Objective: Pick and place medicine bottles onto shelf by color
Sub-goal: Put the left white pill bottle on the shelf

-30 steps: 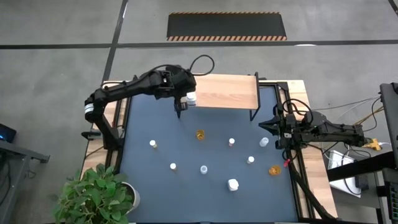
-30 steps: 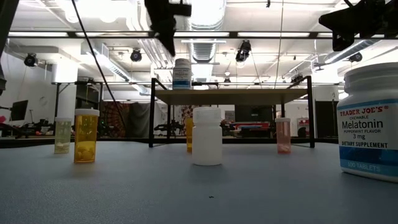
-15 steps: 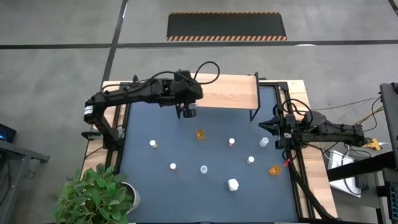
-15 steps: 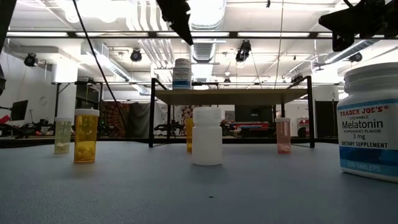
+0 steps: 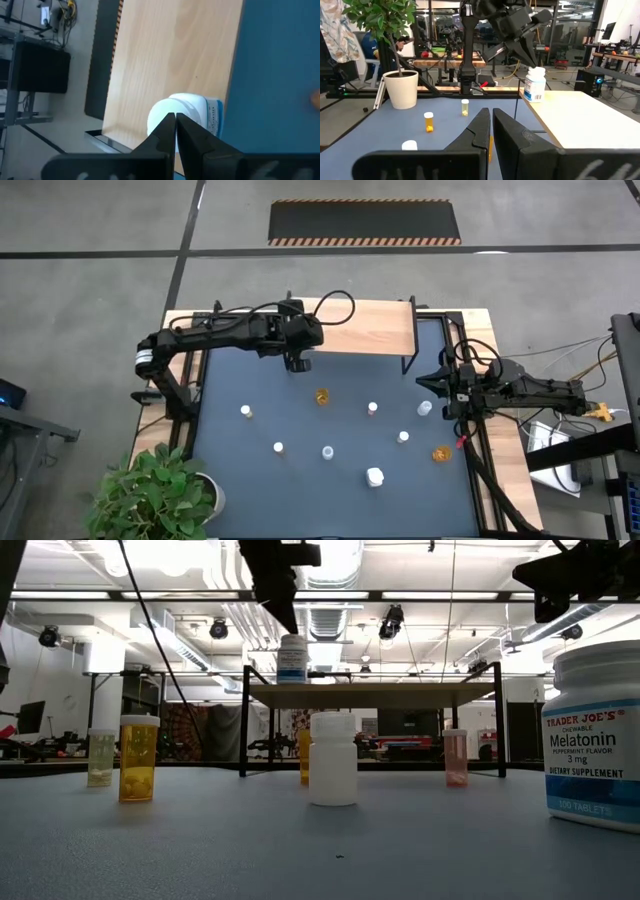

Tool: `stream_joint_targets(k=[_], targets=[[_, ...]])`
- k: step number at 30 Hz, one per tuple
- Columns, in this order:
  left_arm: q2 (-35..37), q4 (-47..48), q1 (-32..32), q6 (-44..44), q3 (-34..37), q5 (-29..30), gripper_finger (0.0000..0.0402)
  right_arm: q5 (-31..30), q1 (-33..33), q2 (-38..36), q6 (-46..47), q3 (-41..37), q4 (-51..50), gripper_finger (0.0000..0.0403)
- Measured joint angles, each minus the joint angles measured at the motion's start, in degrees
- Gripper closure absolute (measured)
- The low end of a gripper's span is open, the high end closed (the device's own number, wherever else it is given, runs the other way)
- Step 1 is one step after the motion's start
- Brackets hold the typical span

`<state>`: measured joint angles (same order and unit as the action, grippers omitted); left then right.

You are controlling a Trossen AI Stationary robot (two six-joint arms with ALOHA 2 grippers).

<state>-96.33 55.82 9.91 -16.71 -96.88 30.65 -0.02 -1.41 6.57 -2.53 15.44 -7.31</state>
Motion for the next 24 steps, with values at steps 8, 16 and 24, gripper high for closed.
stream_joint_targets(k=[8, 16, 24], targets=[[0.1, 0.6, 0.3, -0.1, 0.5, 0.3, 0.0401, 0.0, 0.0, 0.0, 0.0, 0.0, 0.0, 0.039], [0.9, 5.2, 1.6, -0.1, 0.5, 0.9, 0.0401, 0.0, 0.0, 0.0, 0.1, 0.0, -0.1, 0.039], [1.1, 5.2, 2.5, -4.4, 0.5, 0.6, 0.0401, 0.0, 0.0, 0.0, 0.1, 0.0, -0.2, 0.039]])
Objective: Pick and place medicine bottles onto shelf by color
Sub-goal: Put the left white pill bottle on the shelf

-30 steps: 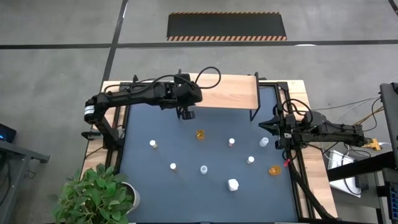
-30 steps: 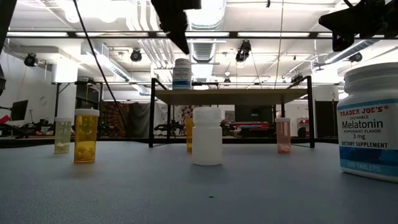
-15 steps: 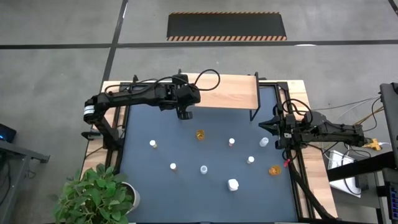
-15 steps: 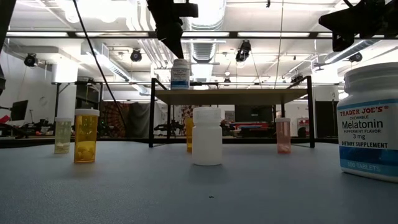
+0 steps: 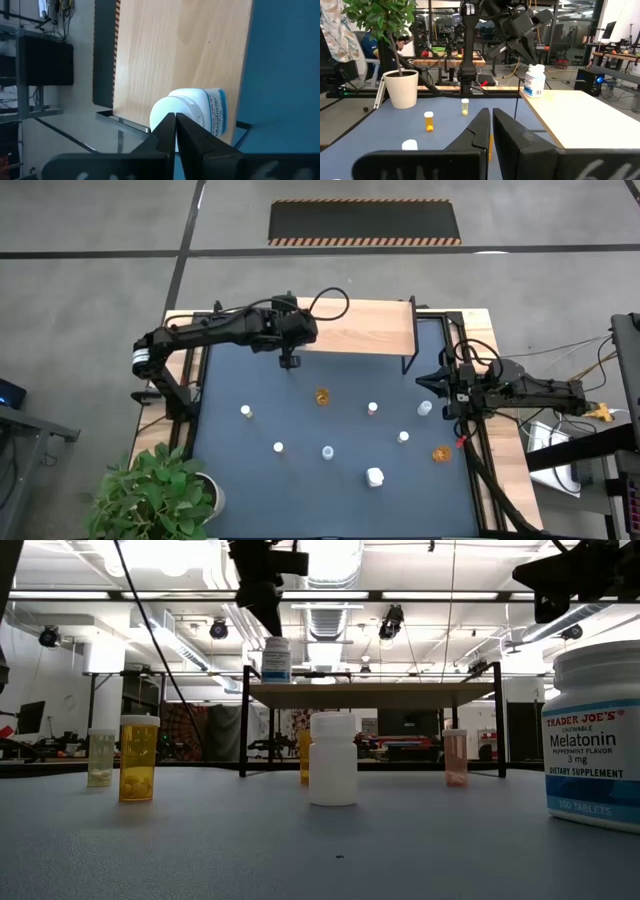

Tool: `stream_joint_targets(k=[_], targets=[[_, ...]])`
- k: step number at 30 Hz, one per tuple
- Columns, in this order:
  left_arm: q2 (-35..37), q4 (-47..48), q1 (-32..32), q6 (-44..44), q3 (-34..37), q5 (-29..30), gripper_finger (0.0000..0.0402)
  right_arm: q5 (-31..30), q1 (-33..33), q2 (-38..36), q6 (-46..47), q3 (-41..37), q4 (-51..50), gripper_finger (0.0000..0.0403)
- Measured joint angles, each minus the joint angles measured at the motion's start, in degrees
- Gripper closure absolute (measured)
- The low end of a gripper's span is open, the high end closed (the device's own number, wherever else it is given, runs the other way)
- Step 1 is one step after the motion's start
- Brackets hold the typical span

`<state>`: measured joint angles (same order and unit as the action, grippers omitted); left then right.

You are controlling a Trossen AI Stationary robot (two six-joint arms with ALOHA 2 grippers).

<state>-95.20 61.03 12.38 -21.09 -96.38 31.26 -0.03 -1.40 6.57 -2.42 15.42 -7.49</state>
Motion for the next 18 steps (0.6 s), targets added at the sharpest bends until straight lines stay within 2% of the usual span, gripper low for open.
stream_joint_targets(k=[12, 18], targets=[[0.6, -0.1, 0.0, -0.8, -0.5, -0.2, 0.0402, 0.0, 0.0, 0.0, -0.1, 0.0, 0.0, 0.039], [0.7, -0.5, -1.6, -0.3, -4.2, 0.9, 0.0402, 0.0, 0.0, 0.0, -0.1, 0.0, 0.0, 0.039]])
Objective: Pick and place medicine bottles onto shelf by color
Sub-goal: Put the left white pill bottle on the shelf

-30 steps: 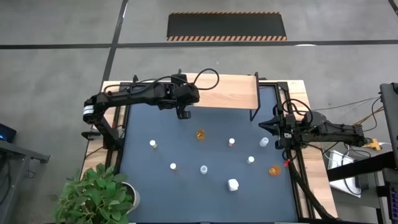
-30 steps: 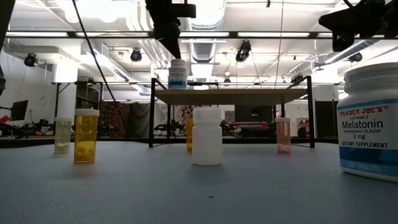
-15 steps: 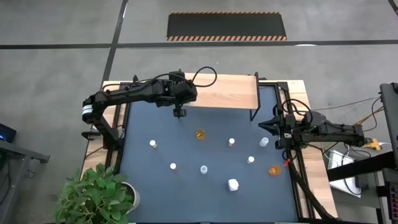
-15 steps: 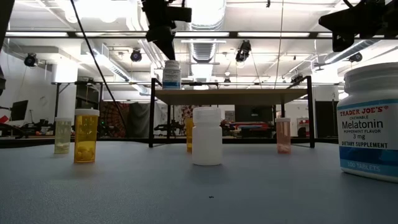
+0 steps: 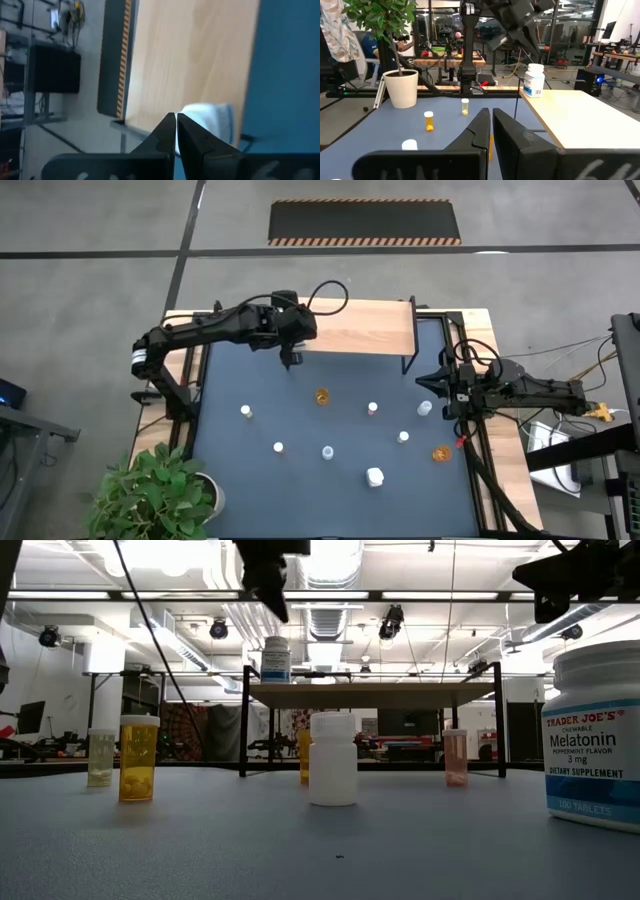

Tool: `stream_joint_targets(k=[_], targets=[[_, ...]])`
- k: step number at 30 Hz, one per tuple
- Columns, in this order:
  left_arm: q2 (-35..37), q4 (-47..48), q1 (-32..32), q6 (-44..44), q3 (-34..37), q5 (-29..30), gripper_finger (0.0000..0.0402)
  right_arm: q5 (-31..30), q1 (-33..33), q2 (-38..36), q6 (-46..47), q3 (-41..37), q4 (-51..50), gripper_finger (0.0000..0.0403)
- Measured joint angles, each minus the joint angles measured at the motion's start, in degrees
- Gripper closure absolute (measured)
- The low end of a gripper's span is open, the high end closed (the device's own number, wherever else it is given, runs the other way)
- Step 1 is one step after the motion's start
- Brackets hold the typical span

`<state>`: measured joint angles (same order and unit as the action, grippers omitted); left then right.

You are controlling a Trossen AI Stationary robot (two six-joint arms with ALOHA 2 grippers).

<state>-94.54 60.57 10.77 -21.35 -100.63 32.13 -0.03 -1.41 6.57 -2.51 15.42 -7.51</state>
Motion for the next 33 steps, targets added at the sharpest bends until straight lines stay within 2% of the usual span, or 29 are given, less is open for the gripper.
stream_joint_targets(k=[6, 13, 15, 18, 25, 33], targets=[[0.1, -0.1, -5.2, 3.3, -1.9, -2.0, 0.0402, 0.0, 0.0, 0.0, 0.1, 0.0, 0.0, 0.039], [0.1, 0.5, -8.6, 9.1, 1.9, -13.2, 0.0402, 0.0, 0.0, 0.0, 0.4, -0.1, -0.5, 0.039], [0.1, 1.6, -8.6, 11.0, 3.8, -13.9, 0.0402, 0.0, 0.0, 0.0, 0.4, -0.1, -0.5, 0.039], [0.1, 3.1, -7.9, 12.0, 6.5, -13.0, 0.0402, 0.0, 0.0, 0.0, 0.4, -0.1, -0.5, 0.039], [0.1, 1.7, -5.1, 12.0, 11.7, -6.7, 0.0402, 0.0, 0.0, 0.0, 0.4, -0.2, -0.5, 0.039], [0.1, 1.3, -3.2, 12.0, 12.2, -0.5, 0.0402, 0.0, 0.0, 0.0, 0.4, -0.2, -0.5, 0.039]])
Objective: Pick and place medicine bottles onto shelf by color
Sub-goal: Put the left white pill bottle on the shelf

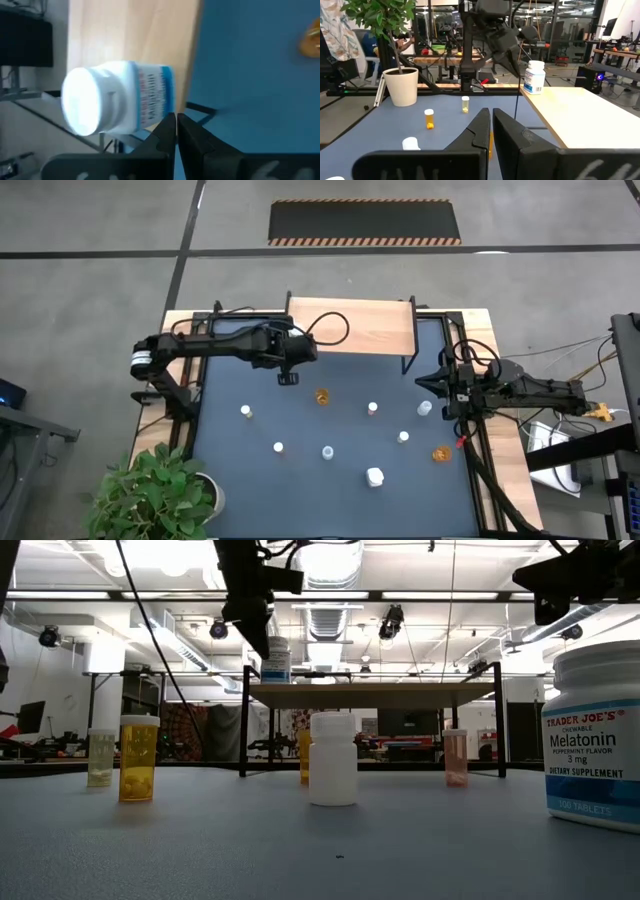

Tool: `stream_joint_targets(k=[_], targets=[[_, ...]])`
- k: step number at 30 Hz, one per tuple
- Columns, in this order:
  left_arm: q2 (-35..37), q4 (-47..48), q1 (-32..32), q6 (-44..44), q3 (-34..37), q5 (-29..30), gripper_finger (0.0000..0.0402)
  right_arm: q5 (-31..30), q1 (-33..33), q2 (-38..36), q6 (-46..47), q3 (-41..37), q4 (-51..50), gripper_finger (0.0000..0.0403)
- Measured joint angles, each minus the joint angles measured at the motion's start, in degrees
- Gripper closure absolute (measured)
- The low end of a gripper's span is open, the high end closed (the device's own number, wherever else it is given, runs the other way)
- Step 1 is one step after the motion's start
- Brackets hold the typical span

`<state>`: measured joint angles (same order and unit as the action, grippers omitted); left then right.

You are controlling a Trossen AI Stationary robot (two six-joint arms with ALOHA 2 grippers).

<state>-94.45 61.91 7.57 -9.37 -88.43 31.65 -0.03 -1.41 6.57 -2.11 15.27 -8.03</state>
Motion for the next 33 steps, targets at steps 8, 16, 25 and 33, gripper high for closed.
stream_joint_targets(k=[8, 16, 25, 33], targets=[[0.0, -0.2, 1.6, 0.0, 0.0, 0.5, 0.0402, 0.0, 0.0, 0.0, 0.0, 0.0, 0.0, 0.039], [0.0, -0.5, 2.4, 0.0, 0.0, 0.6, 0.0402, 0.0, 0.0, 0.0, 0.0, 0.0, 0.0, 0.039], [0.0, -1.5, 3.0, 0.0, 0.0, 0.8, 0.0402, 0.0, 0.0, 0.0, 0.0, 0.0, 0.0, 0.039], [0.0, -1.5, 2.0, 0.1, -0.8, -0.1, 0.0402, 0.0, 0.0, 0.0, 0.0, 0.0, -0.1, 0.039]])
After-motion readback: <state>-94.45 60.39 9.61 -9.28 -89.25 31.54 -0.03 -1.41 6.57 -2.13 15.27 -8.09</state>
